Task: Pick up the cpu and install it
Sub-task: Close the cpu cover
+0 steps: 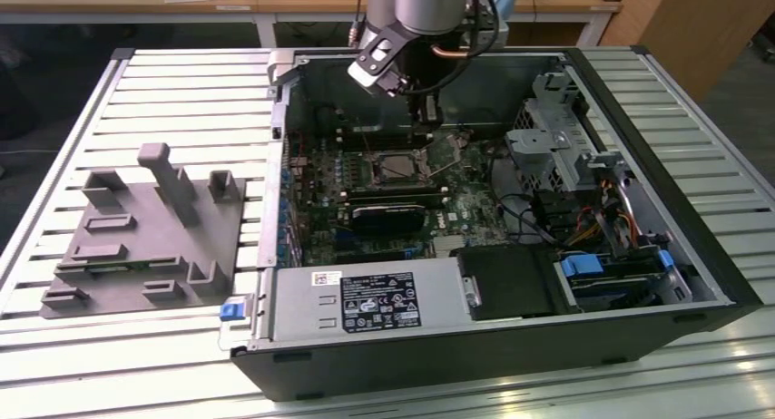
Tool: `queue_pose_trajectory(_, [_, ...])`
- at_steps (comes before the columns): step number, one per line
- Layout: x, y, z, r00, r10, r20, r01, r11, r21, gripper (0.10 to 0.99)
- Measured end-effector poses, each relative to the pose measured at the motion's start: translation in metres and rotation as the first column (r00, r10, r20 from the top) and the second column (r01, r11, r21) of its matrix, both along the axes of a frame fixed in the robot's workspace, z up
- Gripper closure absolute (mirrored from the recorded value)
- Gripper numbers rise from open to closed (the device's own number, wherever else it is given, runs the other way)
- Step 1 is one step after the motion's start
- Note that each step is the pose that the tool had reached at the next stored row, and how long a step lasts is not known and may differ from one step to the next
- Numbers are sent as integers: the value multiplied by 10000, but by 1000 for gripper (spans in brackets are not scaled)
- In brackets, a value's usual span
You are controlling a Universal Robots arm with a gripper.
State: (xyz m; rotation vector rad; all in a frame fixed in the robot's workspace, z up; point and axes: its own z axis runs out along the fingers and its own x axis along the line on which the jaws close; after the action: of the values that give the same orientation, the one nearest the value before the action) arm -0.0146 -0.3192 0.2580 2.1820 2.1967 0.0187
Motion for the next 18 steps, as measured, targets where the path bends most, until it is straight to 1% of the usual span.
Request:
queue_pose_trajectory(3, [69, -1, -5, 10000, 0, -26, 0, 10000, 14, 980])
queue_pose_trajectory(4, [88, -1, -6, 10000, 0, -38, 1, 10000, 82, 980])
queue_pose_trajectory(5, [105, -1, -8, 10000, 1, -50, 0, 9998, 202, 980])
queue_pose_trajectory(6, [121, -1, -11, 10000, 0, -59, 1, 9996, 268, 980])
queue_pose_trajectory(12, [198, -1, -34, 10000, 38, -67, -36, 9996, 284, 980])
queue_pose_trajectory(15, [229, -1, -46, 9998, 169, -66, -166, 9990, 405, 980])
queue_pose_trajectory(18, [280, -1, -55, 9997, 224, -65, -221, 9989, 414, 980])
